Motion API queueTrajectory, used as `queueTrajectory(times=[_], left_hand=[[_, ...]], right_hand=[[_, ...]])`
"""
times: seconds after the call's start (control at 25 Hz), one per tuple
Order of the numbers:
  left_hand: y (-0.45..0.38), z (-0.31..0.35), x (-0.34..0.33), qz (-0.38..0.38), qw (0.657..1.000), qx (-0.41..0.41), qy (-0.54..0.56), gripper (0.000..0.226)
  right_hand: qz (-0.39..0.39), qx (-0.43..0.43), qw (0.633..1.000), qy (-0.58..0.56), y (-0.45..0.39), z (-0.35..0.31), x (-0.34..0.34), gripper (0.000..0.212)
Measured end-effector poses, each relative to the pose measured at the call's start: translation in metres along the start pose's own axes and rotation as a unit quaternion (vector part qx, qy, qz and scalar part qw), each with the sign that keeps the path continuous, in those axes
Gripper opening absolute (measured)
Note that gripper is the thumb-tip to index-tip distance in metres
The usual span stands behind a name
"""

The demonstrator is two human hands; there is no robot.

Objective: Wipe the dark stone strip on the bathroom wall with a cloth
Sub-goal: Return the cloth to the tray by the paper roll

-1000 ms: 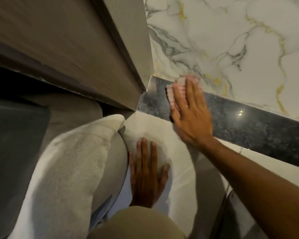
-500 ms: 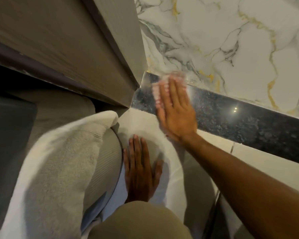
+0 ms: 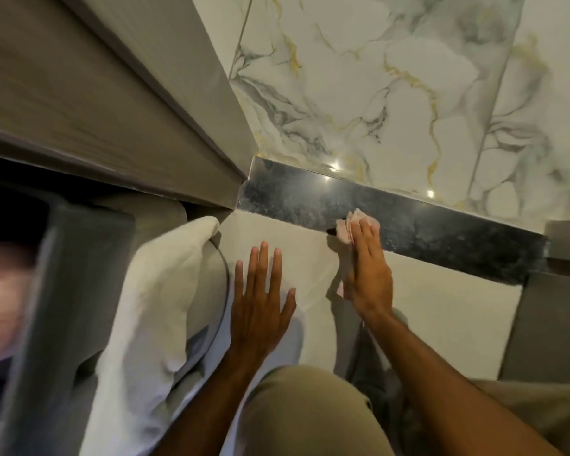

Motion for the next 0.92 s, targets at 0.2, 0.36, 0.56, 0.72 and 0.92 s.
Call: queueTrajectory(times=[0.2,0.36,0.56,0.72,0.92], left_hand=[[0.002,0.021,0.188,0.032,0.999,-0.019,-0.001,0.068],[0.046,0.040,0.324,0.020,0.998,-0.061,-0.003,0.067],[0.133,0.040,0.431,-0.022,0.998,-0.047,0.043,0.071],[0.207,0.003,0.448,-0.042,0.998,-0.025,0.031,0.073],[0.275,-0.088,0.442,-0.076,0.997,0.011,0.020,0.072]], right_hand=[[0.023,-0.058,0.982,-0.177,0.097,-0.090,0.114,0.063],[0.013,-0.042,0.978,-0.203,0.196,-0.153,0.195,0.065],[-0.014,-0.022,0.973,-0.228,0.332,-0.209,0.246,0.078],[-0.065,-0.038,0.970,-0.230,0.400,-0.226,0.213,0.075],[-0.140,-0.011,0.964,-0.226,0.471,-0.264,0.138,0.059]])
Point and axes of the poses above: each hand's wrist, its own y-axis away from the middle knuckle, its own x-axis out of the back of the hand, z = x × y, the point moved 7 cm from there along -y, towards the middle knuckle, and after that the axes turned 9 degrees about -x, right-handed, at the moved point
